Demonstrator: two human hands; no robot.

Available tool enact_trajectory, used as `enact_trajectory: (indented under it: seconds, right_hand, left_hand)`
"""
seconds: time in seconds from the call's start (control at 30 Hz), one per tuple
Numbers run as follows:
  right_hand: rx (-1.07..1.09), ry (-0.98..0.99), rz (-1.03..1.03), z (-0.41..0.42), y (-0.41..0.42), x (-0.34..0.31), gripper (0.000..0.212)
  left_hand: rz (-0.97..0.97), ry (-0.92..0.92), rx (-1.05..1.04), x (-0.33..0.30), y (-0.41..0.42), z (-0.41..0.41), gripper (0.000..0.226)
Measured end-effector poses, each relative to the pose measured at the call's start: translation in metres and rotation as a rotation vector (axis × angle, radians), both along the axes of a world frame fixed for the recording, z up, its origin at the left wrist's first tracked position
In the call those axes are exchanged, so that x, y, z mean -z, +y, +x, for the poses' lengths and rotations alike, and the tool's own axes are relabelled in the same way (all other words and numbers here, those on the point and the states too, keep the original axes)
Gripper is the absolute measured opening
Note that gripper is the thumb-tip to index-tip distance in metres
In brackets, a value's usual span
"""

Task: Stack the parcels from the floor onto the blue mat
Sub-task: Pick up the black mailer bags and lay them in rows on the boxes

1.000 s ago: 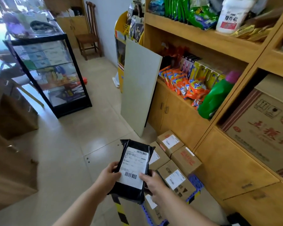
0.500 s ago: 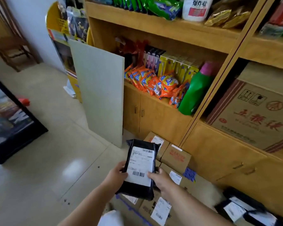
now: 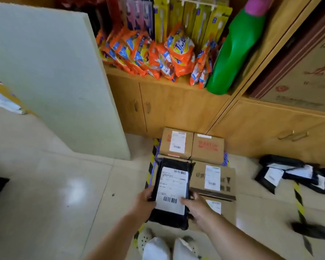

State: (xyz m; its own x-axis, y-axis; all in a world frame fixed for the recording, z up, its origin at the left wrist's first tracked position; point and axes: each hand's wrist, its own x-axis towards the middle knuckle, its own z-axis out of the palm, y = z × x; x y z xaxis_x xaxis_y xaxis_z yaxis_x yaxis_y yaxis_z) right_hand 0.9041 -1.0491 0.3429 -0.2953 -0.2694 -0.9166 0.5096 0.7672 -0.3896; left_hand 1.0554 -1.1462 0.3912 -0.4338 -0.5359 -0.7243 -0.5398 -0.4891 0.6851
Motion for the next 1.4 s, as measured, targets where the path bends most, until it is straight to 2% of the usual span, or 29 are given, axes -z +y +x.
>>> enact_trajectory:
  seconds: [0.13, 0.3, 0.37, 0.53, 0.6, 0.8, 1.03, 1.07, 1.13, 1.2, 1.23, 1.33, 1.4]
  right_hand:
    - [-0.023, 0.029, 0.057, -0.015, -0.019, 0.066, 0.073]
    - [-0.061, 0.036, 0.063, -0.033, -0.044, 0.155, 0.049]
    - [-0.051, 0.030, 0.043, -0.039, -0.053, 0.192, 0.047]
    - [0.001, -0.004, -0.026, -0.047, -0.079, 0.271, 0.034]
    - [0.001, 0.017, -0.046, -0.048, -0.089, 0.298, 0.036]
    - [0.010, 0.100, -0.093, -0.043, -0.106, 0.351, 0.035]
    - [-0.072, 0.275, -0.143, -0.039, -0.106, 0.381, 0.050]
    - [-0.123, 0.357, -0.135, -0.040, -0.104, 0.383, 0.059]
    - [-0.352, 0.679, -0.095, -0.045, -0.104, 0.382, 0.079]
    - [-0.661, 1.013, -0.145, -0.053, -0.107, 0.378, 0.086]
    - [-0.810, 1.105, -0.193, -0.057, -0.110, 0.378, 0.087]
    - [-1.140, 1.203, -0.202, -0.070, -0.117, 0.387, 0.083]
    - [-1.263, 1.190, -0.124, -0.075, -0.120, 0.392, 0.077]
  left_hand:
    - [0.003, -0.079, 0.015, 0.070, -0.022, -0.019, 0.064]
    - [-0.016, -0.091, 0.002, 0.163, -0.040, -0.048, 0.055]
    - [-0.027, -0.115, -0.004, 0.212, -0.048, -0.051, 0.050]
    - [-0.100, -0.155, 0.005, 0.313, -0.069, -0.053, 0.061]
    - [-0.129, -0.158, -0.006, 0.342, -0.076, -0.054, 0.062]
    - [-0.150, -0.126, -0.044, 0.403, -0.090, -0.057, 0.064]
    - [-0.199, -0.090, -0.060, 0.432, -0.091, -0.057, 0.057]
    - [-0.218, -0.098, -0.047, 0.431, -0.091, -0.058, 0.057]
    - [-0.314, -0.173, 0.033, 0.424, -0.087, -0.059, 0.061]
    - [-0.536, -0.285, 0.208, 0.418, -0.084, -0.061, 0.071]
    - [-0.618, -0.303, 0.308, 0.416, -0.082, -0.062, 0.076]
    - [-0.635, -0.317, 0.510, 0.421, -0.080, -0.065, 0.077]
    - [-0.587, -0.299, 0.519, 0.425, -0.080, -0.064, 0.077]
